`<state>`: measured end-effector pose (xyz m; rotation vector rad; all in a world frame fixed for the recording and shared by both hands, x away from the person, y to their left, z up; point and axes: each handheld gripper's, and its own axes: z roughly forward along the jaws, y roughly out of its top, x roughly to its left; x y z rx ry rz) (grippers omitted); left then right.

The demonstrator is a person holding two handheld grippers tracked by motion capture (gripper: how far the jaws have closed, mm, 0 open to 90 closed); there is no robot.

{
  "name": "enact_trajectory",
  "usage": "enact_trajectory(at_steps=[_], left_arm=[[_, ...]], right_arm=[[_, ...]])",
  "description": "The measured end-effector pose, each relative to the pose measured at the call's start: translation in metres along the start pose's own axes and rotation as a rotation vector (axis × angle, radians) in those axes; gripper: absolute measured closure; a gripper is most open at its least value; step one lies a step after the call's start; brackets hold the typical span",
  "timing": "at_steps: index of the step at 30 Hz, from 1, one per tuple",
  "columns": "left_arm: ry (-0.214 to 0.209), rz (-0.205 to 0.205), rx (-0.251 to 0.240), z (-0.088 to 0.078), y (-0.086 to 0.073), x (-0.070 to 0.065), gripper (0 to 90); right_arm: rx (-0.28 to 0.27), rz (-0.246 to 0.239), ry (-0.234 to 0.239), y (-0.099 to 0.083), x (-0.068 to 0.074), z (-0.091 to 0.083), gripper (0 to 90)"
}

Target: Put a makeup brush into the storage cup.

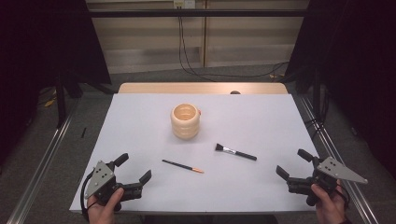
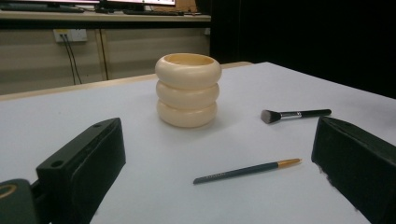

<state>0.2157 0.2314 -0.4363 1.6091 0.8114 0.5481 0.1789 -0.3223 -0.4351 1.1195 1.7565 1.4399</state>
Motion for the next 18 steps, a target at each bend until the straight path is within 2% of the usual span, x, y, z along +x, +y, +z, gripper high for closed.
enact_trajectory(at_steps=[5,9,11,14,15,18], left_arm=[[-0.014,0.015,0.005,0.0021,0.0012,-0.001,2.6],[-0.013,0.016,0.013,0.0031,0.0013,-0.0018,2.6],[-0.029,0.018,0.018,0.0025,0.0016,-0.0019,2.6],[-0.024,0.025,0.021,0.002,0.0022,-0.0022,2.6],[-0.008,0.029,0.022,0.0019,0.0025,-0.0021,2.6],[-0.005,0.019,0.019,0.0016,0.0025,-0.0019,1.6]], right_arm=[[-0.007,0.005,-0.014,-0.0011,-0.0017,-0.0009,0.0],[-0.002,0.011,-0.005,-0.0012,-0.0024,-0.0003,0.0],[-0.007,0.008,-0.007,-0.001,-0.0019,0.0002,0.0],[-0.003,0.0,0.001,-0.0009,-0.0013,0.0001,0.0],[-0.003,0.003,0.003,-0.0009,-0.0005,-0.0005,0.0],[-0.007,0.001,0.012,-0.0005,-0.0002,-0.0018,0.0]])
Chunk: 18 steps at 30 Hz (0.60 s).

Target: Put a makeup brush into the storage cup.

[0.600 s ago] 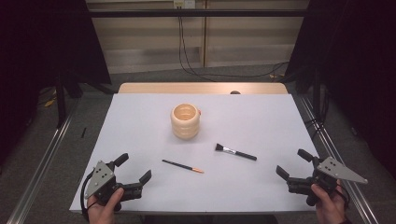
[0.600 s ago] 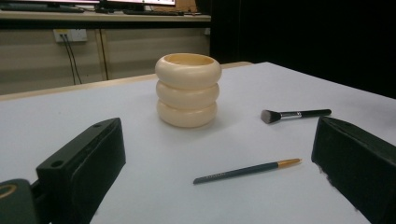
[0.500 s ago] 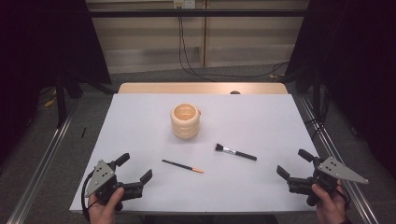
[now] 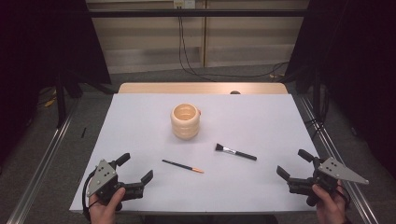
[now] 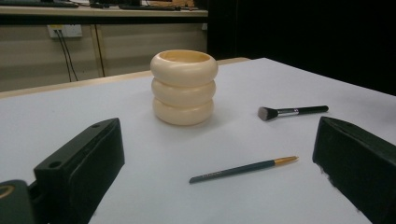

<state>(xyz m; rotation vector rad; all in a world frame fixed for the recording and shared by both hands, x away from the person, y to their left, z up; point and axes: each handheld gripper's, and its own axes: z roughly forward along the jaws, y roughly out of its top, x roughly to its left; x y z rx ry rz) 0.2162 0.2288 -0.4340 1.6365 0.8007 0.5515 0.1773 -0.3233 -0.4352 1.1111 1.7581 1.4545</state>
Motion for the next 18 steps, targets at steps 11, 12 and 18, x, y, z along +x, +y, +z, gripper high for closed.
enact_trajectory(at_steps=[11,12,18], left_arm=[[-0.058,0.036,0.019,0.003,0.012,-0.006,1.7],[-0.056,0.038,0.029,0.004,0.013,-0.007,1.6],[-0.079,0.048,0.021,0.008,0.023,-0.009,1.6]], right_arm=[[-0.008,-0.002,-0.001,0.001,0.005,0.0,0.0],[-0.01,-0.008,0.004,0.001,0.004,0.0,0.0],[-0.01,0.0,0.006,0.001,0.004,0.0,0.0]])
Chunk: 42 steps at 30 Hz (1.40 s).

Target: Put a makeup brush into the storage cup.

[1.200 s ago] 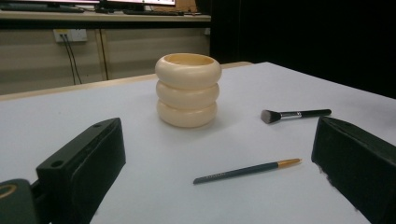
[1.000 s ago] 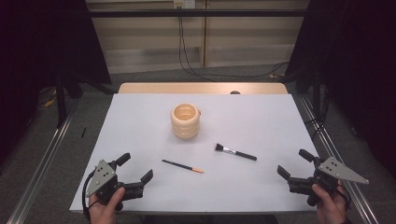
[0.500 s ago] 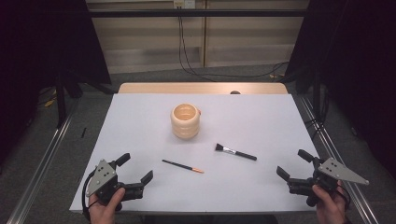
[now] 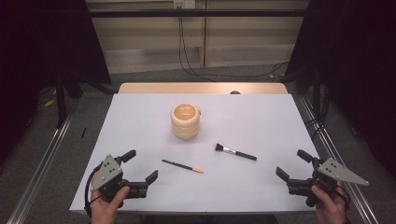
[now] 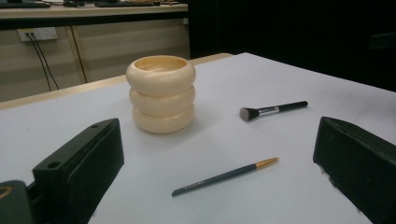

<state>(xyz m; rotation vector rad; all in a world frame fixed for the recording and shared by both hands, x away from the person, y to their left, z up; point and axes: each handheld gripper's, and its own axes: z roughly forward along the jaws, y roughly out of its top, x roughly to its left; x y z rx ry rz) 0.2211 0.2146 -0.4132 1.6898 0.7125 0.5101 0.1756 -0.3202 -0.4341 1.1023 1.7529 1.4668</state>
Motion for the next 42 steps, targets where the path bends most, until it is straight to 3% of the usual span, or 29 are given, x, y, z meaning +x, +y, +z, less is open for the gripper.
enact_trajectory(at_steps=[8,18,19,21,22,31,33,37,42], left_arm=[[-0.055,0.038,0.01,0.01,0.018,-0.005,1.6],[-0.082,0.059,0.052,0.022,0.025,-0.004,1.6],[-0.111,0.066,0.052,0.025,0.027,-0.003,1.6],[-0.114,0.06,0.05,0.027,0.028,-0.004,1.6],[-0.121,0.075,0.057,0.028,0.029,-0.003,1.6],[-0.153,0.087,0.104,0.055,0.032,-0.008,1.7],[-0.137,0.083,0.115,0.057,0.033,-0.009,1.6],[-0.184,0.103,0.144,0.068,0.037,-0.01,1.6],[-0.209,0.109,0.168,0.076,0.041,-0.011,1.8]], right_arm=[[0.0,0.003,0.008,0.0,0.0,0.0,0.0],[0.001,-0.002,0.009,0.0,0.001,0.001,0.0],[0.004,0.01,0.011,0.0,0.002,0.0,0.0],[0.003,0.008,0.012,0.0,0.001,0.0,0.0],[0.003,-0.002,0.009,0.0,0.001,0.001,0.0],[0.003,0.008,0.013,0.0,0.001,0.0,0.0],[0.003,0.003,0.014,0.0,0.001,0.0,0.0],[0.005,0.006,0.019,-0.001,0.001,0.0,0.0],[0.002,0.008,0.013,0.0,0.001,0.0,0.0]])
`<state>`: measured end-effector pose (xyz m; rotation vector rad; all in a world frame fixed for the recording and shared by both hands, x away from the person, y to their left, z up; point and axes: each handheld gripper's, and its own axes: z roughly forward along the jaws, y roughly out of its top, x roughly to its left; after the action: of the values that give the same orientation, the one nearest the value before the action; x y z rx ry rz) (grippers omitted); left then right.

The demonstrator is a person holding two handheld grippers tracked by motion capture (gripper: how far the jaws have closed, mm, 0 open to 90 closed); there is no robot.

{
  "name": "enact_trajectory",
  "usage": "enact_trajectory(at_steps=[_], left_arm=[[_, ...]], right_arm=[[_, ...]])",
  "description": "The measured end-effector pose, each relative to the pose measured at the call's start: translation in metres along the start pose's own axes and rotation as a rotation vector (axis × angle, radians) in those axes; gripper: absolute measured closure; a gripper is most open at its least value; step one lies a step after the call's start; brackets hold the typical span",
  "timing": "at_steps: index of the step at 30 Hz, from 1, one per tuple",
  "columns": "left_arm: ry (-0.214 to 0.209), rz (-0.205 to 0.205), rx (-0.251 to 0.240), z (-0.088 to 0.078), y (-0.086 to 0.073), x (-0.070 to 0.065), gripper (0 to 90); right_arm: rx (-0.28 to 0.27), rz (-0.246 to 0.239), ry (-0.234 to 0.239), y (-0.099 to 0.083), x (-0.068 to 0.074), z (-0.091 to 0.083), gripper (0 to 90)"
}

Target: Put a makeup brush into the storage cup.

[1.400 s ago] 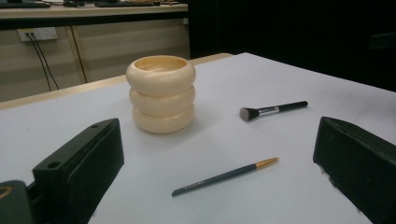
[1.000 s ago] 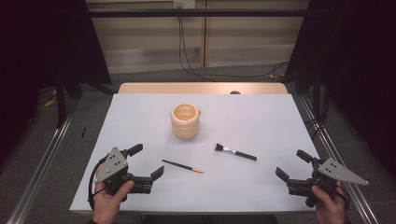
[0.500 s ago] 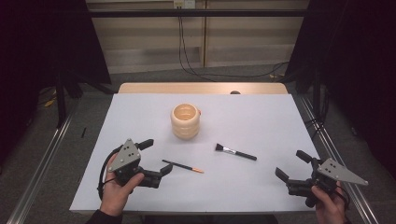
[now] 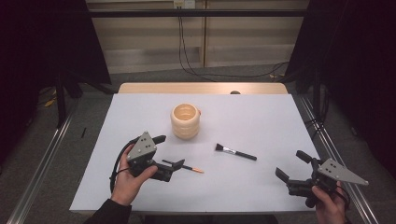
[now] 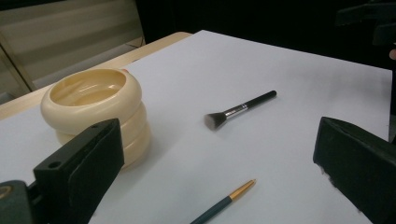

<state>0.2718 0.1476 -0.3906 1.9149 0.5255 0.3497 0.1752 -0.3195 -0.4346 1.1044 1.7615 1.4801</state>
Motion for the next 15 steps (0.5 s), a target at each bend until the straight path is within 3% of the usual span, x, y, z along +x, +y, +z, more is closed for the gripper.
enact_trajectory(at_steps=[3,7,15], left_arm=[[-0.021,0.01,0.031,0.008,0.003,0.002,1.7],[-0.038,0.024,0.027,0.013,0.002,0.005,1.8],[-0.066,0.023,0.089,0.027,0.0,0.012,1.9]], right_arm=[[0.003,0.002,0.0,0.0,0.0,0.0,0.0],[0.005,0.004,0.004,0.0,0.0,0.0,0.0],[0.005,-0.001,0.009,0.0,0.0,0.001,0.0]])
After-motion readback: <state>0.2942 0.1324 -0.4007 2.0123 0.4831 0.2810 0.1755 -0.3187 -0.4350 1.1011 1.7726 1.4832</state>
